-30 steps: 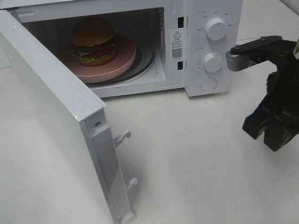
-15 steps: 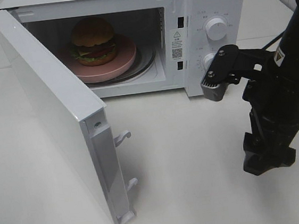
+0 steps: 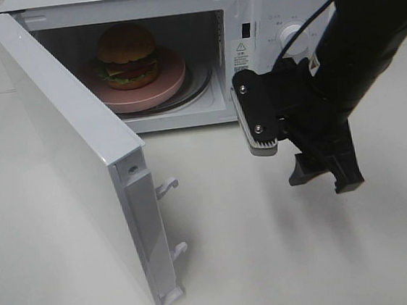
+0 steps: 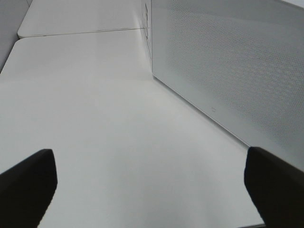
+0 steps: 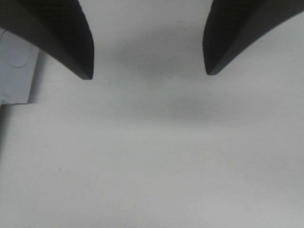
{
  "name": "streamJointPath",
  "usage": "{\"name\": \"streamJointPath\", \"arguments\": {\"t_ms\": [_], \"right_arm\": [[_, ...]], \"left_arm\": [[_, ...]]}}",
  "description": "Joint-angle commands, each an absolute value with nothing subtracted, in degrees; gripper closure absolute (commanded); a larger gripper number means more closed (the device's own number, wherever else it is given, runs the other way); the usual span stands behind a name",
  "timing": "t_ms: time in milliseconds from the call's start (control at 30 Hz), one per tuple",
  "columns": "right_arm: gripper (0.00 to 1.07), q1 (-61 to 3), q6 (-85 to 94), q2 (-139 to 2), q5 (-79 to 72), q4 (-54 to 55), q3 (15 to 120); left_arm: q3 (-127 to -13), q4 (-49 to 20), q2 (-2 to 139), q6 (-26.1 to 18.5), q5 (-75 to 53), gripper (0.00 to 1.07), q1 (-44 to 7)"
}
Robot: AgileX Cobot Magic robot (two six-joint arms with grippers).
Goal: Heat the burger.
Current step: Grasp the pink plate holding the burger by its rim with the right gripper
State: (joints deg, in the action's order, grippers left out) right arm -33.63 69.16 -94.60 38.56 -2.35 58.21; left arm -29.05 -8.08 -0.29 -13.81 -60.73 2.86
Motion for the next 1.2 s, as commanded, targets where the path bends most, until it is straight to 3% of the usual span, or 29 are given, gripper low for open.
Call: {"name": "streamJointPath", "arguments": {"t_ms": [33,267,567,1200], "right_arm": [[0.5,-34.3,72.4,-100.2,37.6,-4.0,64.3],[0.47,-36.8,73.5,-107.5,37.6,-4.3,71.7],[0.29,-37.5,74.9,-116.5,39.1,-3.8,84.1],[0.31,-37.5,76.6,-131.4,51.2,-2.6,109.7]], "left_arm": [[-29.1,-8.5,-1.2,-13.6,-60.2,0.04,2.5],[-29.1,-8.5,-1.2,-13.6,-60.2,0.04,2.5],[-29.1,-8.5,-1.2,-13.6,-60.2,0.04,2.5],[-29.1,-8.5,-1.2,-13.6,-60.2,0.04,2.5]]}}
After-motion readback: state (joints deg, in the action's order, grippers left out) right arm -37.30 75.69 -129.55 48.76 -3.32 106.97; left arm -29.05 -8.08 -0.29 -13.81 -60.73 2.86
